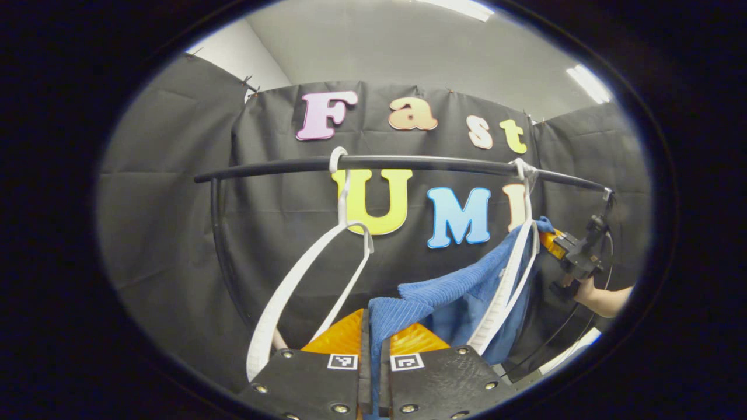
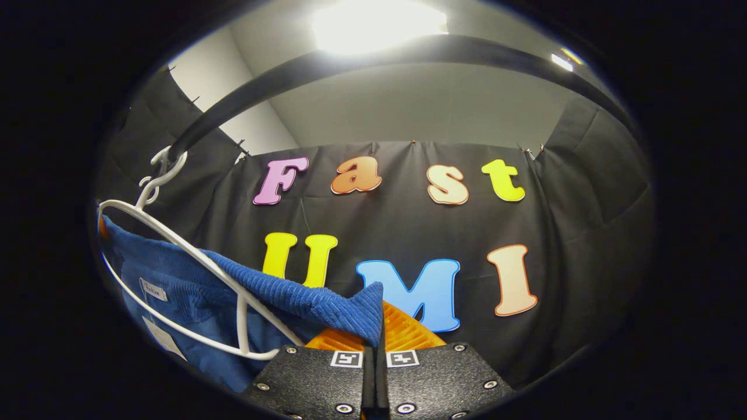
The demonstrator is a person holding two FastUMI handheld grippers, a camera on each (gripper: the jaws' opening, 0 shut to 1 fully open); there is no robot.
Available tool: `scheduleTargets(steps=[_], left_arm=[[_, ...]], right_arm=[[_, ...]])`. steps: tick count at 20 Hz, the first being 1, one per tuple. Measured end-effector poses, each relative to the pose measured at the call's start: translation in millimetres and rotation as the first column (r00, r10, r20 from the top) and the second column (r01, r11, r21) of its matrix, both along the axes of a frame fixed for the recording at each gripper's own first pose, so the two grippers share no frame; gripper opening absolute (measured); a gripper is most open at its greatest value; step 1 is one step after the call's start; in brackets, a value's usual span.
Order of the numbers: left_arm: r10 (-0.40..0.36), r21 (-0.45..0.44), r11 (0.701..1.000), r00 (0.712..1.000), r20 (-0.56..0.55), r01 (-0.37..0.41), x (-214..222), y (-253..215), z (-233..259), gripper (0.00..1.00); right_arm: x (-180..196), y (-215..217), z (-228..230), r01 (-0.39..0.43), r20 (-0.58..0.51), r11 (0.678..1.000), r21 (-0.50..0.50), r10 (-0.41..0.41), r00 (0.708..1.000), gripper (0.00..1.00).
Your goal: Grasp the clothes on the hanger with both hands and then place them into the laundry hamper below.
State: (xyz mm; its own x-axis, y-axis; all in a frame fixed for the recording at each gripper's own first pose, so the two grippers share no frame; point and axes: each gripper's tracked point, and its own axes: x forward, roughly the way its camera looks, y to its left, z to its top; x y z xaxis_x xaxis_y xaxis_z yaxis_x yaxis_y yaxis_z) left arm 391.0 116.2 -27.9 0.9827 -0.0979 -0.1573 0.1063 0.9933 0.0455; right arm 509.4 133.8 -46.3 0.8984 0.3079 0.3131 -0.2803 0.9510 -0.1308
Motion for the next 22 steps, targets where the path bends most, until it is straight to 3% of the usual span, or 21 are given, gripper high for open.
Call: scheduleTargets(steps=[3,7,10,13,18,22], left_arm=[[-0.030,-0.020,0.999,0.999,-0.041,0.029,-1,-2,-14,0.05],[0.003,-0.122,0.992,0.997,-0.081,-0.013,3,4,-37,0.06],[0.040,-0.142,0.989,0.998,-0.055,-0.047,8,6,-51,0.06],[0.061,-0.238,0.968,0.995,-0.080,-0.078,1,8,-85,0.06],[0.113,-0.292,0.947,0.990,-0.079,-0.131,-15,15,-107,0.06],[0.134,-0.307,0.940,0.988,-0.074,-0.150,-60,27,-109,0.05]], right_arm=[[15,-13,-11,0.045,0.005,0.997,-0.057,-0.045,0.999,0.00],[22,-21,-42,0.042,-0.111,0.998,-0.056,-0.048,0.993,0.01],[17,-22,-46,0.051,-0.125,0.998,-0.020,-0.053,0.991,0.00],[13,-24,-77,0.043,-0.197,0.998,-0.040,-0.050,0.979,0.01],[-20,-26,-118,0.010,-0.254,0.993,-0.116,-0.039,0.967,0.01],[-52,-29,-138,-0.005,-0.312,0.992,-0.128,-0.036,0.949,0.01]])
